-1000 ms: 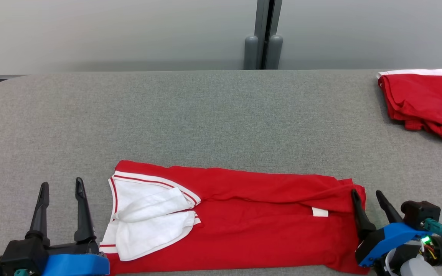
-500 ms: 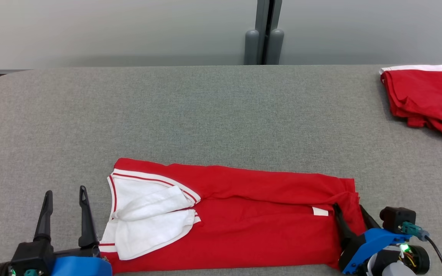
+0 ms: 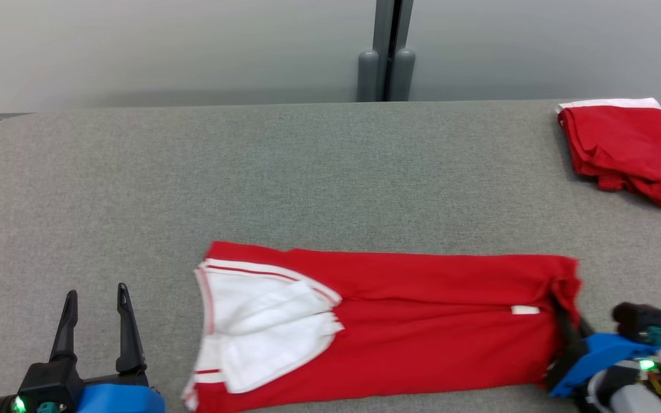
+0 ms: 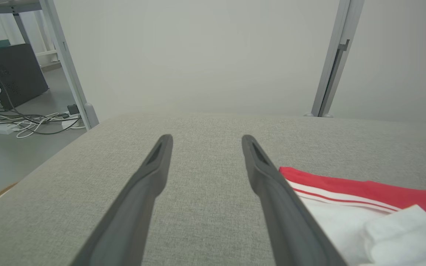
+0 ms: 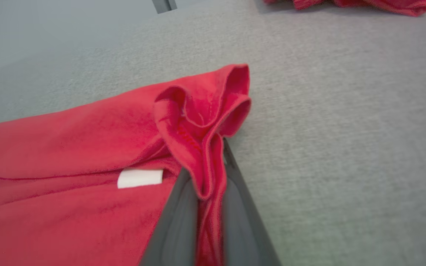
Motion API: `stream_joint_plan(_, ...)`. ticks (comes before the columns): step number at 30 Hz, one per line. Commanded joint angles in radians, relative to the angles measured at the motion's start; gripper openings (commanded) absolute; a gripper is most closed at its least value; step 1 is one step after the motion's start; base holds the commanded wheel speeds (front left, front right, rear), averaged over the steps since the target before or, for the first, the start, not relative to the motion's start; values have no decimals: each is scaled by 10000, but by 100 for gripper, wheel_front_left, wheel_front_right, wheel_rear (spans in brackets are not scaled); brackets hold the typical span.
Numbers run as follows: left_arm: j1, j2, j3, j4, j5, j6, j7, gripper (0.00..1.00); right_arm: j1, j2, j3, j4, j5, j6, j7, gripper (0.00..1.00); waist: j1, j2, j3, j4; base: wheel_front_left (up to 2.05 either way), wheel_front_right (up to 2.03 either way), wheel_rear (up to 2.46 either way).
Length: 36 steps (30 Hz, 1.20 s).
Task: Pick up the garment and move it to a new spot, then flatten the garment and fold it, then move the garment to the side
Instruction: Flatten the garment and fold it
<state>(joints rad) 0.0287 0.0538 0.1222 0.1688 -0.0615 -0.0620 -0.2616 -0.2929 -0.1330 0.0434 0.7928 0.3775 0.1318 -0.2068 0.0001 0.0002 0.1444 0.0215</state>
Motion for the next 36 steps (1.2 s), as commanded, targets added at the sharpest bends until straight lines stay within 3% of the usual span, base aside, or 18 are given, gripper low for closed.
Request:
stream_joint_plan(1, -138, -16, 69, 10, 17, -19, -38, 100, -105, -365, -257, 9, 103, -17, -108, 0, -1, -2, -36, -51, 0, 0, 0)
stream_joint_plan(7, -183, -29, 118, -53, -80, 59, -39, 100, -102, -1492, -991, -140, 105, -12, -34, 0, -1, -2, -116, -209, 0, 0, 0)
stream_joint_plan(11, -148, -33, 81, -71, -128, 76, -39, 100, -127, -1692, -1060, -426, -15, -11, 118, 0, -1, -2, -138, -311, 0, 0, 0)
stream_joint_plan(23, 31, -37, -163, -141, -191, 165, -39, 100, 510, -454, -192, -2440, -53, -9, 459, 0, -1, -2, -271, -256, 0, 0, 0)
stream_joint_plan(30, 75, -37, -309, -81, -243, 197, -39, 100, 778, 375, 926, -3715, -207, -9, 919, 0, -1, -2, -309, -111, 0, 0, 0)
stream_joint_plan(36, -57, -37, -468, -9, -274, 155, -39, 100, 509, 750, 2054, -4009, -12, -9, 1110, 0, -1, -2, -305, 140, 0, 0, 0)
